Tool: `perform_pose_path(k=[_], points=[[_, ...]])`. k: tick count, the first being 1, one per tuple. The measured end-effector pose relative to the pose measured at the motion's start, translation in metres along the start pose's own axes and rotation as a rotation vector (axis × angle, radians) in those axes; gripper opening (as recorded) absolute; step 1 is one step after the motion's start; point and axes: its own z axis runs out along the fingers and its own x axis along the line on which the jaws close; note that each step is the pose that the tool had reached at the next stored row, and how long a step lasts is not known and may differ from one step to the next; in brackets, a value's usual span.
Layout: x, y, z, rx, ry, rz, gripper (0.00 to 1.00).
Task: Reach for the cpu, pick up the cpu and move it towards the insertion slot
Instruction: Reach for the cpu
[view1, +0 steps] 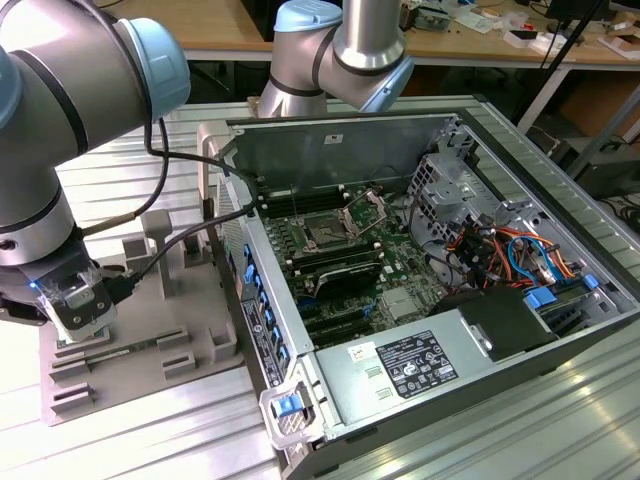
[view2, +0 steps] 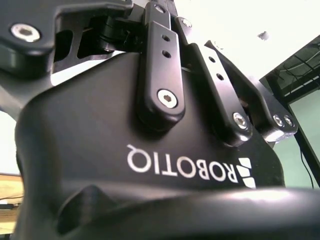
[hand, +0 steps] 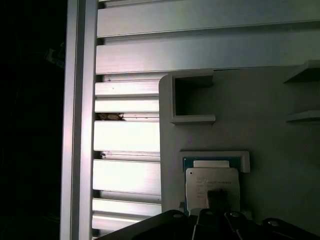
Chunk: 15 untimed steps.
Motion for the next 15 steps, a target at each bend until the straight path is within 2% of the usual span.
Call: perform_pose_path(k=[15], points=[[0.0016,0.0021,0.0012,0.0012,-0.0006,0.0,0.11]])
